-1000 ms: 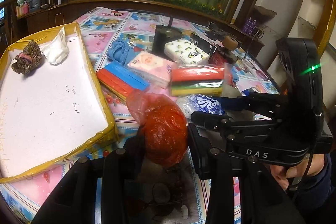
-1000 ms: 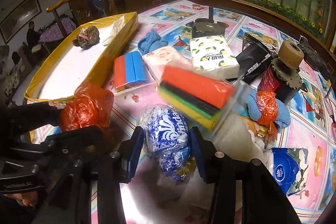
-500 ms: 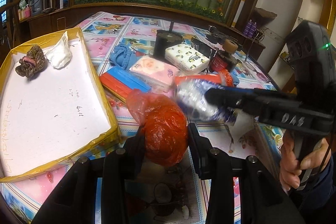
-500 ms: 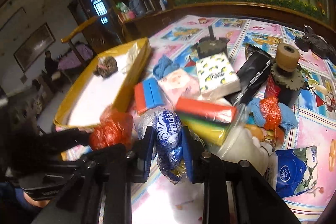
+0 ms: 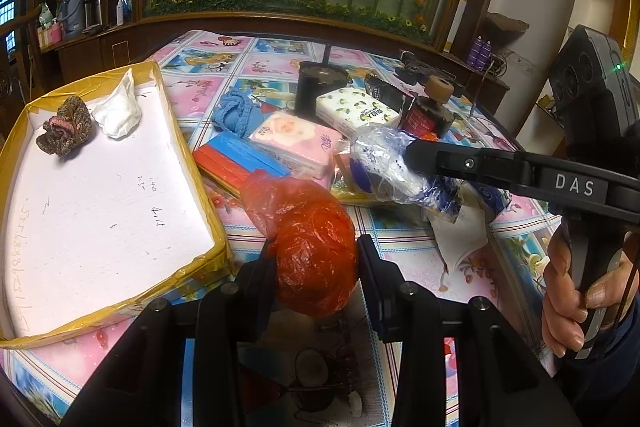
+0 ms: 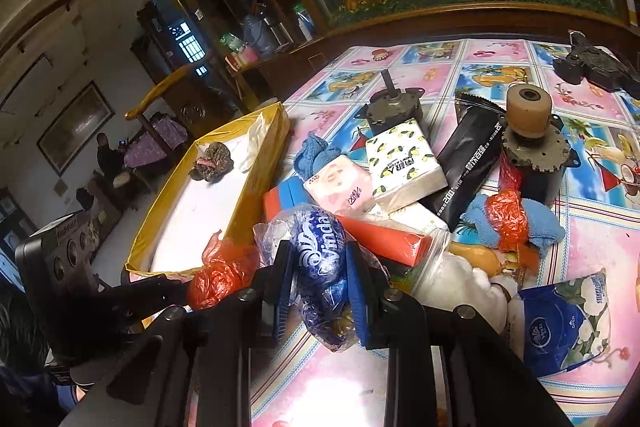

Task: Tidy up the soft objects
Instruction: 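Carry the red bag into the tray and open the left tool while the right tool releases the tissue pack, then withdraw both open tools from the tray toward the table, then grasp the striped sponge pack with left tool while right tool grasps the white cloth, then carry the sponge pack and white cloth into the tray and open both tools, then lift both open tools out of the tray back over the table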

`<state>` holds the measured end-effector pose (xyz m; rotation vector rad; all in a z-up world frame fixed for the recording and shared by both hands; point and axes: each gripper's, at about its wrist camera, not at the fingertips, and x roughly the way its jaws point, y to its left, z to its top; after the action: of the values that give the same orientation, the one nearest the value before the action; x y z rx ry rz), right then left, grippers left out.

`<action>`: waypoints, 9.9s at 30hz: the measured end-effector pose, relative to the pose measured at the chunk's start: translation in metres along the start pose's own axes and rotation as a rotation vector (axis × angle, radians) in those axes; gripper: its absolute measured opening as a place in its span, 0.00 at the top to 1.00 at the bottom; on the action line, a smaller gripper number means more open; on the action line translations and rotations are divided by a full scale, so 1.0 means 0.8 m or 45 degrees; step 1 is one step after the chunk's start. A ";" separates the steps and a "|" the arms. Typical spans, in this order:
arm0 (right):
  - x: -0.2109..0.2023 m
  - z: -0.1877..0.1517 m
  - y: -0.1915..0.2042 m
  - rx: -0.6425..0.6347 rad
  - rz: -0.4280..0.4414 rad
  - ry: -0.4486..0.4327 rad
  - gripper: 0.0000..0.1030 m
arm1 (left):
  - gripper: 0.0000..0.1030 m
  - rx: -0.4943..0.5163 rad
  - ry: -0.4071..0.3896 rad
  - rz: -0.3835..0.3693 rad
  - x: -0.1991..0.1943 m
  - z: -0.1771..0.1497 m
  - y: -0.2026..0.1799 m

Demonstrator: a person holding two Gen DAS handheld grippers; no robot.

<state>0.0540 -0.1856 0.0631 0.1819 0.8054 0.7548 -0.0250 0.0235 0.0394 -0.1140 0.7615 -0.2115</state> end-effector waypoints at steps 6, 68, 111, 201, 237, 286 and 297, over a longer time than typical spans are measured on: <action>-0.001 0.000 0.000 0.000 -0.003 -0.008 0.73 | 0.64 0.016 -0.015 0.022 -0.004 -0.001 -0.004; 0.102 0.048 0.130 0.030 0.149 -0.006 0.73 | 0.64 -0.359 -0.156 0.338 -0.076 0.032 0.198; 0.036 0.040 0.041 0.174 0.116 -0.072 0.56 | 0.28 -0.251 -0.081 0.328 -0.083 0.024 0.131; -0.019 -0.023 -0.017 -0.064 -0.350 -0.026 0.86 | 0.60 0.102 0.092 0.154 0.029 0.003 -0.046; -0.005 -0.027 -0.004 -0.003 -0.320 -0.041 0.86 | 0.60 0.108 -0.099 0.107 -0.047 0.012 -0.036; 0.198 0.082 0.199 -0.157 -0.088 0.161 0.58 | 0.28 -0.512 -0.059 0.287 -0.079 0.045 0.256; 0.020 0.027 0.066 -0.017 -0.159 -0.064 0.58 | 0.28 -0.208 -0.103 0.097 -0.082 0.050 0.099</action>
<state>0.0480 -0.1334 0.0908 0.1371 0.7567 0.6352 -0.0317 0.1172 0.0983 -0.2463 0.7003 -0.0713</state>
